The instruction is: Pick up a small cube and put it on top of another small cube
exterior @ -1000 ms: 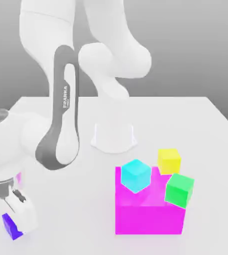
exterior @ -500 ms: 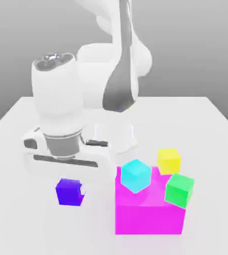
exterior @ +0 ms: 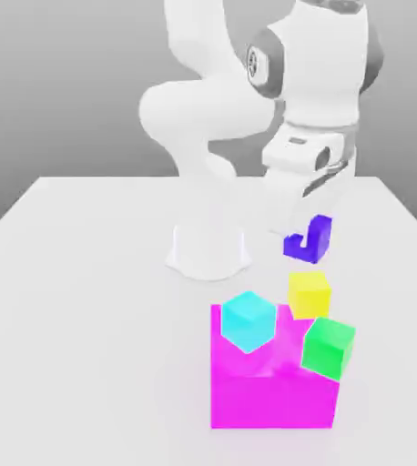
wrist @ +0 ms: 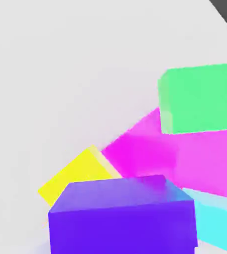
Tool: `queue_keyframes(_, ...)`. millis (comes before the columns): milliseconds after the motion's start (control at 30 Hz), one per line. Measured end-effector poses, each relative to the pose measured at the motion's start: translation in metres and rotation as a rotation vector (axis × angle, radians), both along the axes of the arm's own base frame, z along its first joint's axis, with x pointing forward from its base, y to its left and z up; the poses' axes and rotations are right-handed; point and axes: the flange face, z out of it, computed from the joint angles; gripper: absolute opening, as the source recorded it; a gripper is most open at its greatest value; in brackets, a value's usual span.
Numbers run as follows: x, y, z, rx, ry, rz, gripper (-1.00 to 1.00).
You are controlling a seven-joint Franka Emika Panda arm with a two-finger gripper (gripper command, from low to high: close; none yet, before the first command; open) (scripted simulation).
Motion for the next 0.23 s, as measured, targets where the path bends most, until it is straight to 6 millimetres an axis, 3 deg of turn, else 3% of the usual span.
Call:
queue_keyframes(100,-0.002,0.002,-0.032,-0.003,-0.001,0.014,-1.00)
queue_keyframes(133,-0.003,0.001,-0.041,-0.003,-0.001,0.015,1.00)
queue_keyframes(233,-0.003,0.001,-0.041,-0.003,-0.001,0.015,1.00)
